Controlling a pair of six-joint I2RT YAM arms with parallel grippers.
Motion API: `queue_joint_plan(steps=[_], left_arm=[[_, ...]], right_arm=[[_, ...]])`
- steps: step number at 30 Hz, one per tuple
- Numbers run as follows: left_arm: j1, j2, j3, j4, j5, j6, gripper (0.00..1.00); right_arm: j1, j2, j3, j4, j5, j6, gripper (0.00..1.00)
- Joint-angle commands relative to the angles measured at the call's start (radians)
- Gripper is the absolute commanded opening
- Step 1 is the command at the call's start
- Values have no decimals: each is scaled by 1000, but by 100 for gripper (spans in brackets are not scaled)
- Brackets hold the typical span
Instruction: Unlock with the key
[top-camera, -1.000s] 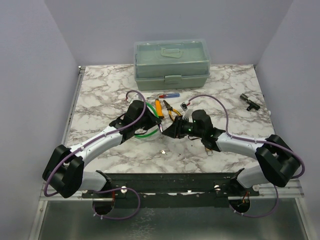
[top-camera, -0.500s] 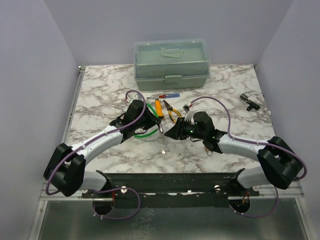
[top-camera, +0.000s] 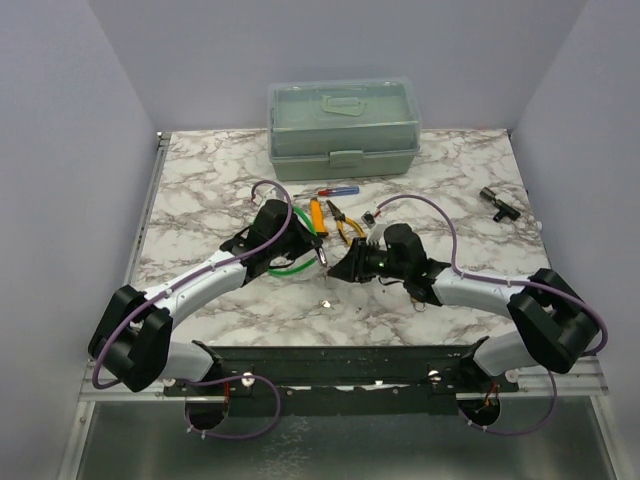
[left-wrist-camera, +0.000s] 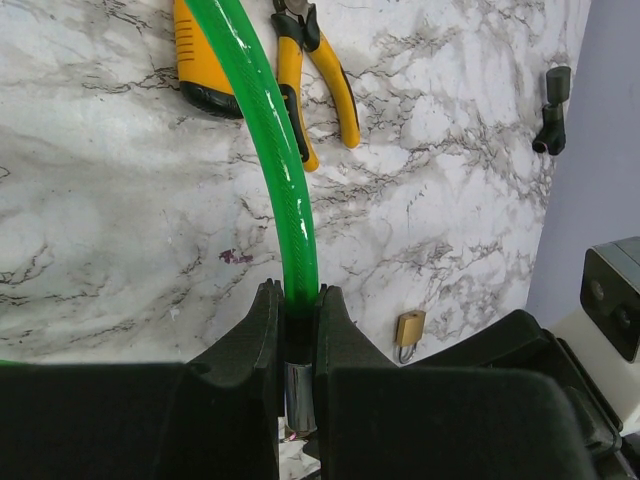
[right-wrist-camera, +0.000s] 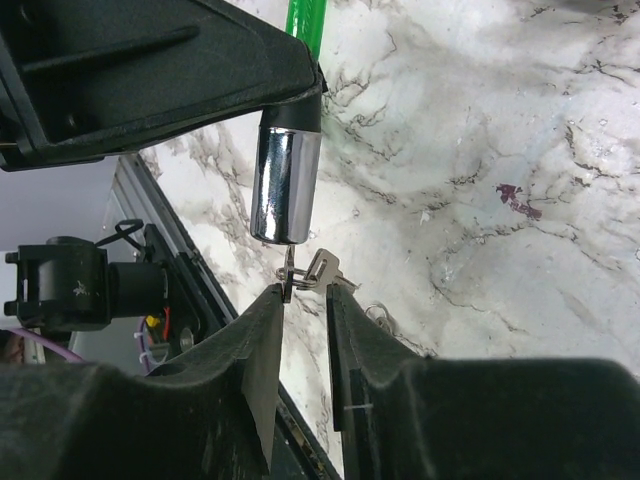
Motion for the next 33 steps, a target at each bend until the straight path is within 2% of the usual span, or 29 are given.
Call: queue_joint_plan(steps=[1, 6, 14, 28, 33], left_arm=[[6, 0, -2, 40, 17, -13, 0], [6, 0, -5, 45, 24, -16, 0], [6, -11, -11, 46, 36, -19, 0], [6, -29, -50, 47, 105, -35, 0], [6, -36, -55, 47, 86, -30, 0]], right_arm=[[1, 18, 26, 21, -26, -7, 28], [1, 30, 36, 21, -25, -9, 22], [1, 49, 50, 21, -19, -9, 1], [1, 46, 118, -4, 26, -69, 1], [1, 56, 127, -2, 30, -82, 1]])
